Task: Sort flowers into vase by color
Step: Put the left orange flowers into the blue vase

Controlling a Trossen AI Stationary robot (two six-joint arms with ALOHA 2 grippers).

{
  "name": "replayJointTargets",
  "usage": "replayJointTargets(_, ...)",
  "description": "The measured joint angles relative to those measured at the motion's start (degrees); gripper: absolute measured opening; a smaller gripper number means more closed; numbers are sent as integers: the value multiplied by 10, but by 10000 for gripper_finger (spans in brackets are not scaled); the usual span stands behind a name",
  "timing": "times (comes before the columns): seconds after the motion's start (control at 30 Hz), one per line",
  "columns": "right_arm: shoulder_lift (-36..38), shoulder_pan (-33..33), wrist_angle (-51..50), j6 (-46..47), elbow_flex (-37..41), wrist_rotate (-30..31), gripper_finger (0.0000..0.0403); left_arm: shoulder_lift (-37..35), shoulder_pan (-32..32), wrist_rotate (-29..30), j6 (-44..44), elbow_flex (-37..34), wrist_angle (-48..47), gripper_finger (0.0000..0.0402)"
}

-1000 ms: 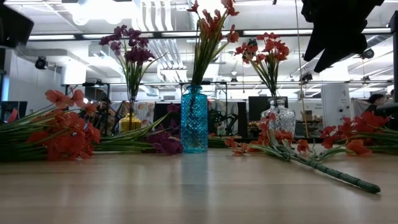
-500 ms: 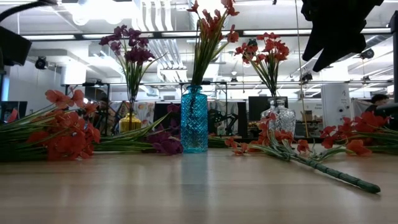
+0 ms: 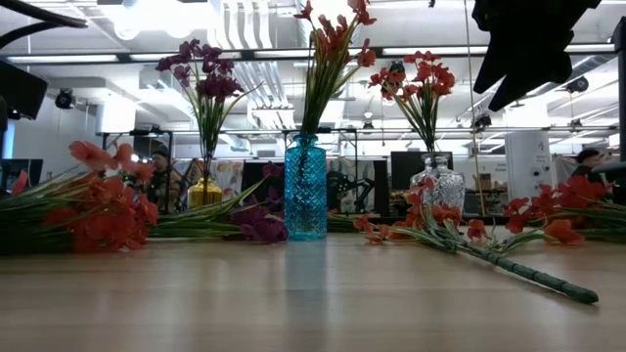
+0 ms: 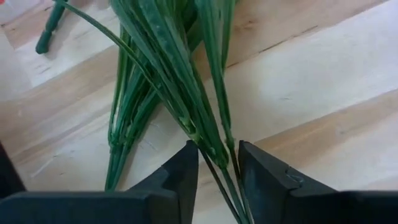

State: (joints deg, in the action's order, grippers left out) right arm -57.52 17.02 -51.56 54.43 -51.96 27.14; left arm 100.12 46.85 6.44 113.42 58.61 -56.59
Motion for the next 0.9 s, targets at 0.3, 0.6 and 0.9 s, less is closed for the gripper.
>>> replayJointTargets(0.3,0,0,0,0,0,0,275,0,0,0,1,-5,6,19)
replayJointTargets(0.6,0,0,0,0,0,0,276,-9,4,-19,-4,-3,3,2)
replayJointTargets(0.9,0,0,0,-2,0,-1,278,-75,30,-28,36,-3,-51,0)
